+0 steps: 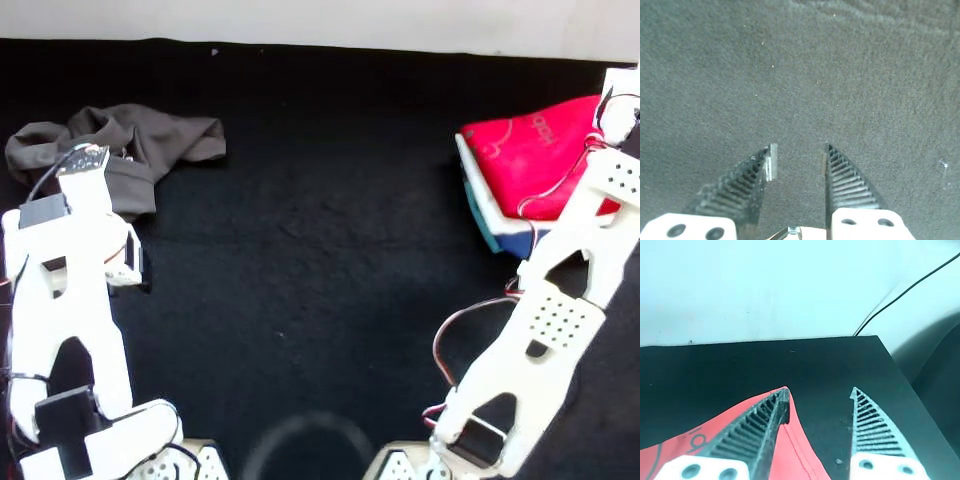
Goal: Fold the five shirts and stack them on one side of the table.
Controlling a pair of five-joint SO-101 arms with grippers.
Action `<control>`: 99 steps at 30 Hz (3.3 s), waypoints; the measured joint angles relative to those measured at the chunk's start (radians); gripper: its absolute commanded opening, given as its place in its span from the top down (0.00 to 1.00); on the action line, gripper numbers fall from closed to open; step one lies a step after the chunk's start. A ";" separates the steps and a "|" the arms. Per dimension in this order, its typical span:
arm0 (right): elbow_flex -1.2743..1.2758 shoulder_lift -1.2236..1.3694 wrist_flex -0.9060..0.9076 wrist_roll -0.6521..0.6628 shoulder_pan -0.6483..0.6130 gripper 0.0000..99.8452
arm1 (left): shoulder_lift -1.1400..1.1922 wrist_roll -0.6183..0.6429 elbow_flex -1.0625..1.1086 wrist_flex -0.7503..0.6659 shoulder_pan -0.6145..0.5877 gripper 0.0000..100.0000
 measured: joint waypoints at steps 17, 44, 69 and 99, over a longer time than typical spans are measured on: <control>-0.091 0.041 0.597 -0.003 -0.009 0.99 | 0.000 0.000 0.000 0.000 0.000 0.84; 0.601 -0.229 0.687 0.018 -0.083 0.99 | 0.000 0.000 0.000 0.000 0.000 0.84; 0.753 -0.839 0.738 0.031 -0.305 0.99 | 0.126 -0.035 -0.353 0.069 -0.049 0.83; 1.829 -1.703 0.727 0.031 -0.565 0.84 | 1.424 0.023 -2.084 0.479 0.002 0.99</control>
